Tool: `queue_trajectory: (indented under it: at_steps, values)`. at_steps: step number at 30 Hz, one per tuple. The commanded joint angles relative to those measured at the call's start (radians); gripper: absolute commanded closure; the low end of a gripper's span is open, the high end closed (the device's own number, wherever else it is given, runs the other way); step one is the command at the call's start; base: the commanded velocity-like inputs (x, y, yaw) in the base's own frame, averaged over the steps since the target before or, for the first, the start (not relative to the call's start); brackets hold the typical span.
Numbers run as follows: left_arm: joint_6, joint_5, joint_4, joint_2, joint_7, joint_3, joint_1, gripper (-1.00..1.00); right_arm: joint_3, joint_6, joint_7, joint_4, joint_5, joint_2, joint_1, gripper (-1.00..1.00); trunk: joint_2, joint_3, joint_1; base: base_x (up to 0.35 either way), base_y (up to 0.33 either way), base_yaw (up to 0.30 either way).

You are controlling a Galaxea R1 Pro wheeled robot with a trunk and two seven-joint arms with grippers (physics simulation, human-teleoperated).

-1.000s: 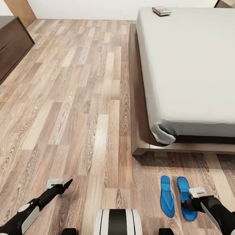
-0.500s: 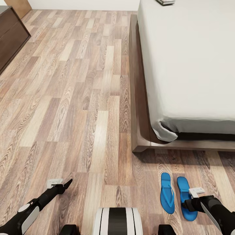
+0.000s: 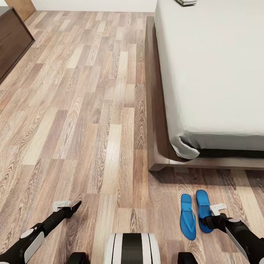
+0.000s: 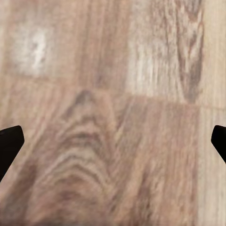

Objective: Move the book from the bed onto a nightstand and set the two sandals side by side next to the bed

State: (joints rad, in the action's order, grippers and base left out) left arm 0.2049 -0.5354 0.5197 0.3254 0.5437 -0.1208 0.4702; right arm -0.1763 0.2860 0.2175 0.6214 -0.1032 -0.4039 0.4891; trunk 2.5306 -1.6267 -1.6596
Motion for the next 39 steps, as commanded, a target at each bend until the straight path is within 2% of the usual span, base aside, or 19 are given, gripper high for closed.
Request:
queue_trajectory:
  at_steps: [1,24,30,36,39]
  values:
    - [0.007,-0.008,-0.001,0.002,-0.001,-0.008,0.001,-1.00,-0.005,0.005,-0.002,0.001,-0.010,-0.001,0.000,1.00,0.000,-0.001,0.000,0.000,0.000,0.000]
    - [0.007,-0.008,-0.001,0.001,-0.002,-0.008,0.001,-1.00,-0.005,0.023,-0.004,0.001,-0.009,-0.003,0.000,1.00,0.000,-0.001,0.000,0.000,0.000,0.000]
    - [0.007,-0.008,-0.001,0.001,-0.002,-0.008,0.001,-1.00,-0.006,0.150,-0.010,0.001,-0.009,-0.001,0.000,1.00,0.000,-0.001,0.000,0.000,0.000,0.000]
    - [0.007,-0.008,-0.001,0.001,-0.002,-0.008,0.001,-1.00,-0.006,0.166,-0.010,0.001,-0.009,-0.001,0.000,1.00,0.000,-0.001,0.000,0.000,0.000,0.000]
    - [0.007,-0.008,-0.001,0.002,-0.002,-0.008,0.001,-1.00,-0.006,0.166,-0.010,0.001,-0.009,-0.001,0.000,1.00,0.001,-0.012,-0.001,0.000,0.000,0.000]
